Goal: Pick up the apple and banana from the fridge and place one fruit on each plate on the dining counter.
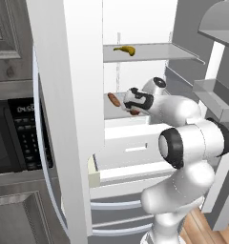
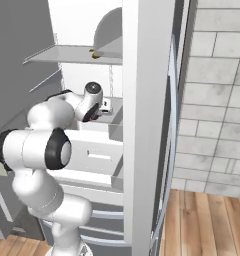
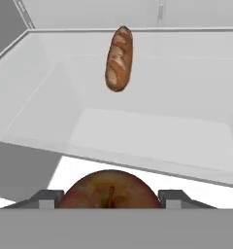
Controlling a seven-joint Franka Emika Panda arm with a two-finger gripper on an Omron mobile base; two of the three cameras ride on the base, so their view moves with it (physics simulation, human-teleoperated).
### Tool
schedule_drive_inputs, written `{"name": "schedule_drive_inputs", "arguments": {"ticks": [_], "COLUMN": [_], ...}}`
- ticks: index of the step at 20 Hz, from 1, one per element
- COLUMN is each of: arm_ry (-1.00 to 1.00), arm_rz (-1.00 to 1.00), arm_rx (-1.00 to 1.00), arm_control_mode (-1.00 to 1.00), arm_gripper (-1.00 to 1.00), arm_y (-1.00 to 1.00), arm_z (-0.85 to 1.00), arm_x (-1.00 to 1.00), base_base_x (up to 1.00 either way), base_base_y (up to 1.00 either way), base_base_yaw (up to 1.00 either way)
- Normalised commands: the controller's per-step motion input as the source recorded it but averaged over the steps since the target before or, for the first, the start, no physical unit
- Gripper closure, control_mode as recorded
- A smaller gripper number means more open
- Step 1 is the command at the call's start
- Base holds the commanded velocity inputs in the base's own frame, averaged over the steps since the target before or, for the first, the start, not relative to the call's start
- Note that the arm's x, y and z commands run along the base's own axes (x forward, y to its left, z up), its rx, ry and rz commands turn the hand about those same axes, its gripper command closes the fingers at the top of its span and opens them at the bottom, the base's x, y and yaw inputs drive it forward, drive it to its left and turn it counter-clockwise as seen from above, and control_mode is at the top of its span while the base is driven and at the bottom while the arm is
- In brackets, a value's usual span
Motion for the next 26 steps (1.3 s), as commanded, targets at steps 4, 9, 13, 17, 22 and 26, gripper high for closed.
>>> {"name": "schedule_drive_inputs", "arguments": {"ticks": [4, 9, 13, 17, 22, 26], "arm_ry": [0.32, 0.25, 0.03, -0.07, 0.00, 0.00], "arm_rz": [0.00, 0.00, 0.00, 0.00, 0.00, 0.00], "arm_rx": [-0.05, 0.00, -0.02, -0.13, -0.10, -0.01], "arm_control_mode": [-1.00, -1.00, -1.00, -1.00, -1.00, -1.00], "arm_gripper": [1.00, 1.00, 1.00, 1.00, 1.00, 1.00], "arm_y": [0.41, 0.03, -0.02, -0.12, -0.55, -0.24], "arm_z": [0.57, 0.16, -0.21, -0.25, -0.31, -0.01], "arm_x": [-1.00, -1.00, -1.00, -1.00, -0.71, -0.29], "base_base_x": [0.00, 0.00, 0.00, 0.00, 0.00, 0.00], "base_base_y": [0.00, 0.00, 0.00, 0.00, 0.00, 0.00], "base_base_yaw": [0.00, 0.00, 0.00, 0.00, 0.00, 0.00]}}
